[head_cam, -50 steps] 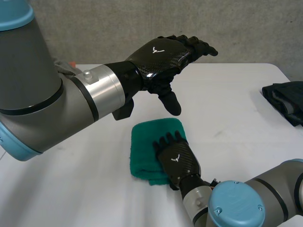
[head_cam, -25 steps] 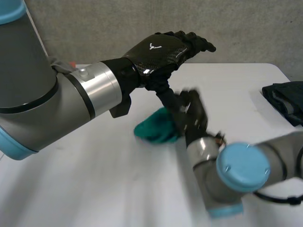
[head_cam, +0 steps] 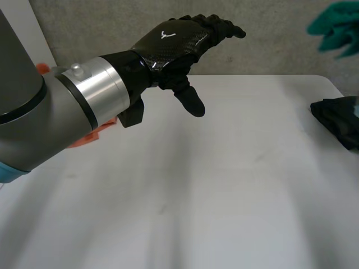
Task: Fold the laundry.
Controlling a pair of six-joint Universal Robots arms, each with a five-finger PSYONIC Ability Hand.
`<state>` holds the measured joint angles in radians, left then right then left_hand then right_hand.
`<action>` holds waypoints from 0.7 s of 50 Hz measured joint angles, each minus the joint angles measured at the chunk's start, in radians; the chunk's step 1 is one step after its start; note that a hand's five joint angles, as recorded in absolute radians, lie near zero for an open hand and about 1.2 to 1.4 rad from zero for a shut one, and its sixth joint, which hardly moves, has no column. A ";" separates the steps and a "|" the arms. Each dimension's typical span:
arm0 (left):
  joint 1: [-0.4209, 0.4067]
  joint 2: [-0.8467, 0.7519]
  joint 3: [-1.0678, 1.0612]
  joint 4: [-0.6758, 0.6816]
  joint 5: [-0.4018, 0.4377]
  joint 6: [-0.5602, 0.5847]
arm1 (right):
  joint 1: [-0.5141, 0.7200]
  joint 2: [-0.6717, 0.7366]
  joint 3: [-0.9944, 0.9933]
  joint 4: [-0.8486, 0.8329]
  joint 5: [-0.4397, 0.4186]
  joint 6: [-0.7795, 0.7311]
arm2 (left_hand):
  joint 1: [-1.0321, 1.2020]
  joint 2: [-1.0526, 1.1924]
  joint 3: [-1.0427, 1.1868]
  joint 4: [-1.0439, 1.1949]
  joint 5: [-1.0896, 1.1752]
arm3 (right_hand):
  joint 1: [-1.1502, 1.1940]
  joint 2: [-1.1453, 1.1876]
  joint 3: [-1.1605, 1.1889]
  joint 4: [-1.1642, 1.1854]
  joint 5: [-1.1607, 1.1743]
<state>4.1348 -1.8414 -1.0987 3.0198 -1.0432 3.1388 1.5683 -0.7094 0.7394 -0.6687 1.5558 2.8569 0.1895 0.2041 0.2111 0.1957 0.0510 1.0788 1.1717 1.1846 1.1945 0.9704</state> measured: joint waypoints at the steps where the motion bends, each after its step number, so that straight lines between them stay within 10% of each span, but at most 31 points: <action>1: 0.000 -0.005 0.000 0.001 0.000 0.001 | -0.026 0.029 -0.021 0.000 -0.024 0.002 | 0.000 0.000 0.000 0.000 0.000 | 0.000 0.000 0.002 0.000 0.000; 15: -0.003 -0.057 0.003 0.004 -0.001 0.006 | -0.276 0.276 0.038 -0.027 -0.311 -0.016 | 0.000 0.000 0.000 0.000 0.000 | 0.000 0.000 0.003 0.001 0.010; 35: -0.011 -0.061 -0.002 0.004 0.000 0.006 | -0.463 0.110 0.434 -0.245 -0.562 0.070 | 0.000 0.000 0.000 0.000 0.000 | -0.012 -0.017 -0.017 -0.017 -0.003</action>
